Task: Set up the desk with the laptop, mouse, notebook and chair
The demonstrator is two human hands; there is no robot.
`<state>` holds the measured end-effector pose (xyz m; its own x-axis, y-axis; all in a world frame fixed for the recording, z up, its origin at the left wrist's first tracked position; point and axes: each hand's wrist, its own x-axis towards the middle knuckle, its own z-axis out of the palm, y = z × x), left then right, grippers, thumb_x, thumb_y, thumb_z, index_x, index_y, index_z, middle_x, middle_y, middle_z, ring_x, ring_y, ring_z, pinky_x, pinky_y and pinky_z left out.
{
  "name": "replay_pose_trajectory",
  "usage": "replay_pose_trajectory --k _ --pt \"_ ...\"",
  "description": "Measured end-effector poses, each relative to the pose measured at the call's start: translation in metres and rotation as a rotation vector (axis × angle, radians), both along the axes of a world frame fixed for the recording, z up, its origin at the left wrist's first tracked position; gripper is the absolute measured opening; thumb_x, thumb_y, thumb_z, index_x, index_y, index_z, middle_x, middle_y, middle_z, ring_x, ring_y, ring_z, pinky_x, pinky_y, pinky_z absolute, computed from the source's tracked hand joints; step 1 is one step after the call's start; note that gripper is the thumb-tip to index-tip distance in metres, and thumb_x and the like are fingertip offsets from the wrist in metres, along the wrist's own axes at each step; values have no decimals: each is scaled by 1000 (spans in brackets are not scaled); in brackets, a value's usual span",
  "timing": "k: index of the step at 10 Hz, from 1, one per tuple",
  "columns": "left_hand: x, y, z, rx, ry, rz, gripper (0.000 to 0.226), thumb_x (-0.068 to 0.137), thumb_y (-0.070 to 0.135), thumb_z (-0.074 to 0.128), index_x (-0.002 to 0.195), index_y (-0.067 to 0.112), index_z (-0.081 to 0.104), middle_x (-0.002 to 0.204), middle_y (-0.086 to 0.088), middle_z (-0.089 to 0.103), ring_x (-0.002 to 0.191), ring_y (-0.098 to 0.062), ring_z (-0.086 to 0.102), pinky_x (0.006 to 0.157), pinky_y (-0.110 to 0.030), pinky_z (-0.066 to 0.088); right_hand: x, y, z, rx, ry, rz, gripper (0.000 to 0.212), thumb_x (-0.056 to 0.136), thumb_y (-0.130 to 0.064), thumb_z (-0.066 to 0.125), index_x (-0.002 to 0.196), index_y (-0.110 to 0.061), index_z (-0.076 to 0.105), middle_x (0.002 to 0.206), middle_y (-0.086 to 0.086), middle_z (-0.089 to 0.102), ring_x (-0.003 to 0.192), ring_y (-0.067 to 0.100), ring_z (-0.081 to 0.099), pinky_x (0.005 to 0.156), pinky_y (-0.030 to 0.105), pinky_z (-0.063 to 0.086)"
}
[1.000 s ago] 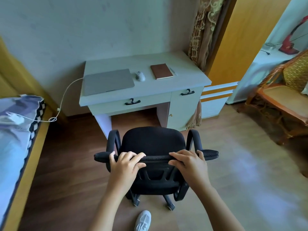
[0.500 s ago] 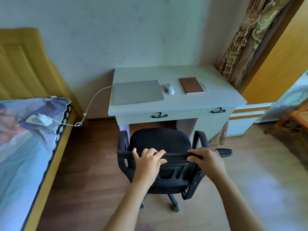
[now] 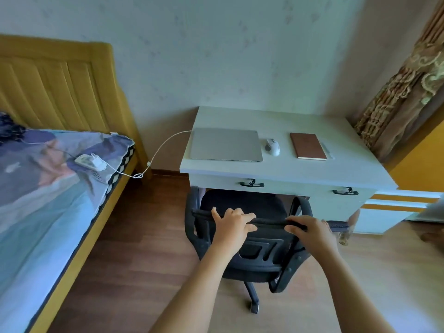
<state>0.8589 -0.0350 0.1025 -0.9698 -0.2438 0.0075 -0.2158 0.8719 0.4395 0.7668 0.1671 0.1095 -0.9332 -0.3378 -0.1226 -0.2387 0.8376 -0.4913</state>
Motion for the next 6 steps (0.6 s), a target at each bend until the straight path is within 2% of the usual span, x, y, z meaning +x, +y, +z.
replay_pose_trajectory --k 2,4,5,6 --pt "-10 -4 8 66 -78 3 33 95 36 51 128 34 55 118 6 56 116 -18 45 109 -63 -2 -24 1 6 0 -17 41 25 76 -54 67 100 -46 67 90 -18 64 99 17 58 72 30 46" --pt "-7 -4 8 110 -86 25 33 94 35 53 128 35 56 118 8 57 117 -16 46 110 -61 -2 -39 2 9 20 -108 147 35 70 -57 71 100 -39 67 93 -16 68 90 8 61 76 32 51" --pt "-7 -7 13 155 -127 36 32 94 37 53 125 37 57 121 8 57 119 -17 47 110 -60 -1 -42 -1 10 20 -132 212 34 73 -52 71 103 -37 66 97 -17 67 92 5 61 78 29 50" --pt "-10 -10 20 263 -194 10 26 90 39 58 116 37 64 120 11 63 115 -17 52 107 -51 16 -43 -3 9 -36 -217 247 27 73 -44 73 98 -35 68 95 -19 67 92 3 62 84 31 51"
